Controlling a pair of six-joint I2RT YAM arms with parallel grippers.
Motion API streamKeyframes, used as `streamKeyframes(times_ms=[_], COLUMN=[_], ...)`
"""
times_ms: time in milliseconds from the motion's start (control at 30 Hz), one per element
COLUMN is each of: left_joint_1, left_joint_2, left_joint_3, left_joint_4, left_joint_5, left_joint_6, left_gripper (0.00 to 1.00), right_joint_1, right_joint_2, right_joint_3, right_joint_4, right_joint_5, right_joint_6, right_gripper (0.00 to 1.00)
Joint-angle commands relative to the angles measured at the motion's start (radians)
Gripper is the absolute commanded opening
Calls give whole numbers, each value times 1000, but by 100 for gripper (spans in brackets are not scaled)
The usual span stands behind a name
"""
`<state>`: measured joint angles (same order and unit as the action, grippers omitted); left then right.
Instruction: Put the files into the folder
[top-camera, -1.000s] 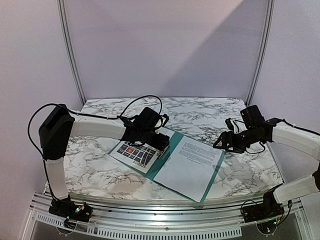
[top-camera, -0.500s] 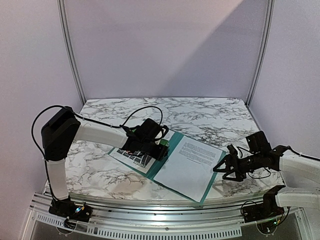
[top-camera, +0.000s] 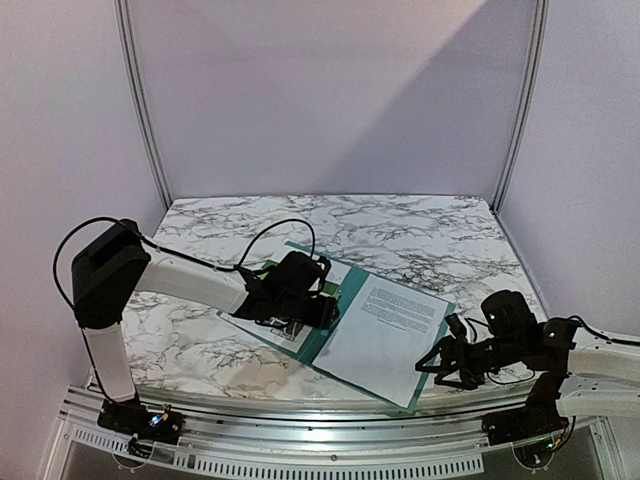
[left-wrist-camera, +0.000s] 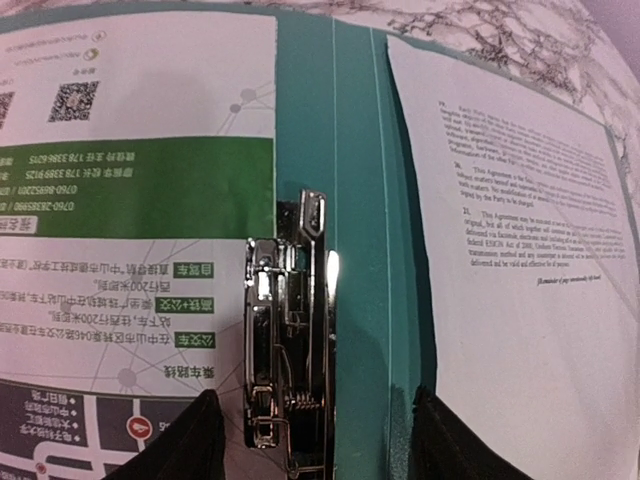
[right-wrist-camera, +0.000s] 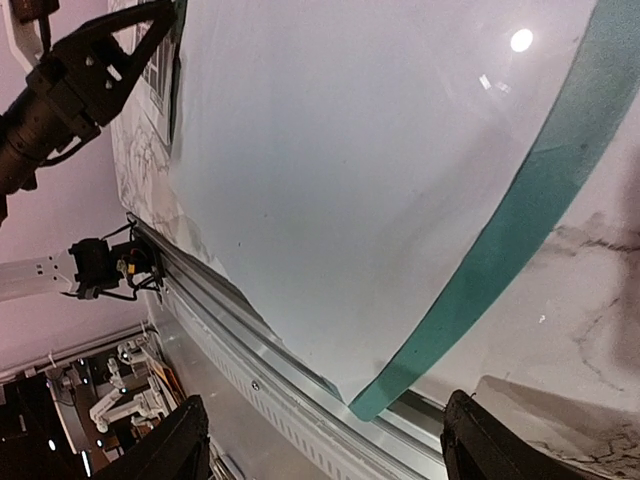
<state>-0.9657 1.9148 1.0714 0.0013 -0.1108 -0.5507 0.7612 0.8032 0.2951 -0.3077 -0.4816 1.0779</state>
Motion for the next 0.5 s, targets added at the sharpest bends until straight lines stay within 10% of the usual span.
streamKeyframes(times_ms=[0,467], left_joint_1=[-48,-97], left_joint_2=[12,15], left_joint_3=[-48,-49], left_joint_4=[-62,-40], left_joint_5=[33,7], left_joint_6=[-126,-184], left_gripper=[64,63], right_joint_1=[115,261], right_joint_2=[-12,3], right_joint_3=[-28,-151], right_joint_4=[23,220], right_joint_5=[100,197], right_joint_6=[113,297], right_gripper=[80,76])
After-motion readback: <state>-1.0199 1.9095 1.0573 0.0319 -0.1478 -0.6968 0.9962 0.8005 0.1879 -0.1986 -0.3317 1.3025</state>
